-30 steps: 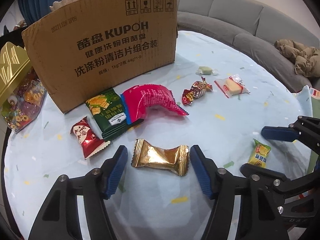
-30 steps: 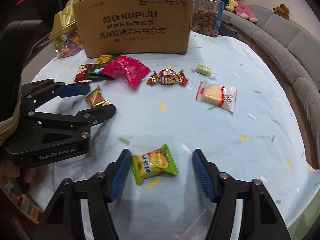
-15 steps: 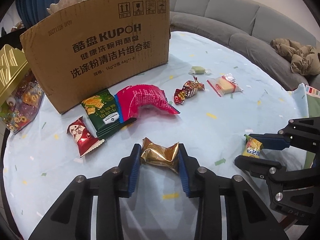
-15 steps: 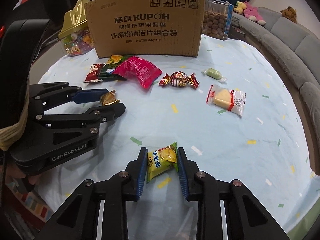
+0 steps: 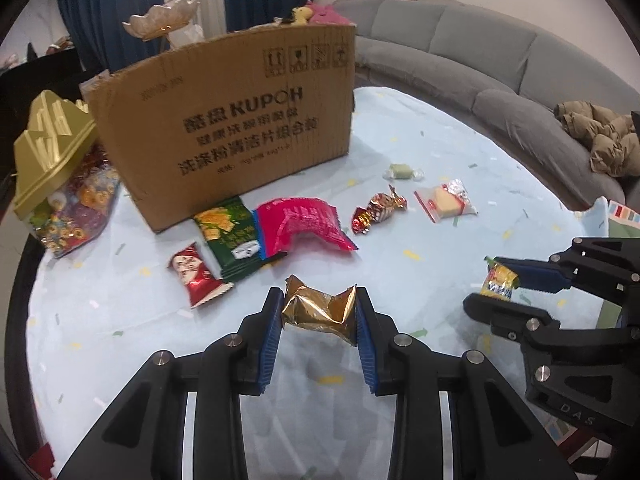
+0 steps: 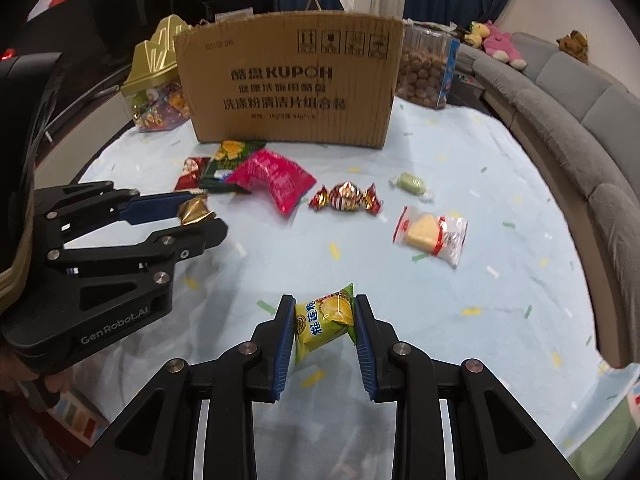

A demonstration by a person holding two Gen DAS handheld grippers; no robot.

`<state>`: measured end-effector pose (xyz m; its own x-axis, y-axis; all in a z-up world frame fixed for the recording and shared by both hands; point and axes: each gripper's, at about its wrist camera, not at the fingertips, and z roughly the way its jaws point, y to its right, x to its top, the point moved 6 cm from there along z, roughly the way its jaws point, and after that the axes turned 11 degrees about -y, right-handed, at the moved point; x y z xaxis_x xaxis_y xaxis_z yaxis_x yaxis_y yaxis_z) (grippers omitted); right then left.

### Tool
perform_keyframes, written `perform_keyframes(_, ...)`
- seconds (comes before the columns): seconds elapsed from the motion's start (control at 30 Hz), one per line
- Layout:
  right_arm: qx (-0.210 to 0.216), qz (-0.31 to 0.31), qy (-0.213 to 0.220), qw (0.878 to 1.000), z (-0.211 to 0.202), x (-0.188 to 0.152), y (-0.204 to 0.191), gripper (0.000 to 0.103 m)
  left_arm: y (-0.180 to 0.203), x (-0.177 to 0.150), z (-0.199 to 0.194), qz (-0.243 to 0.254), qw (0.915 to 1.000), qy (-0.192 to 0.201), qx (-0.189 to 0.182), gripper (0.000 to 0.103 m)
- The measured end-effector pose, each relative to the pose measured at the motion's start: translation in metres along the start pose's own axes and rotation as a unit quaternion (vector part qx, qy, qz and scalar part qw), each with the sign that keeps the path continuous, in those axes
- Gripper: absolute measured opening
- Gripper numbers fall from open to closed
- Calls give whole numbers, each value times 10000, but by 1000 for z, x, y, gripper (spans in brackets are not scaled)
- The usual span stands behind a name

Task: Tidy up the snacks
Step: 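Carry the gold candy with left tool while right tool carries the packet over the box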

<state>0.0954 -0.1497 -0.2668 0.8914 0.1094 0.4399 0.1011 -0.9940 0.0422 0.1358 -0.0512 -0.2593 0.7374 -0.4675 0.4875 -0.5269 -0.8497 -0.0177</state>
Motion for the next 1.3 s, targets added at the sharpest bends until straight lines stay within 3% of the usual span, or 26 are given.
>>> perform_keyframes(0.37,-206,5,496,9986,-45,25,14,30,-12,14,-38,-498,9974,165,489,34)
perform_keyframes(0.73,-317,-68,1104,9934,-90,67,17,30,-38,36,-87,-1278,9867,542,842,34)
perform_keyframes(1.3,-190,-54,1631,9864,-130,126,9,30,-62,88,-129,-1535,9766,997,1125,34)
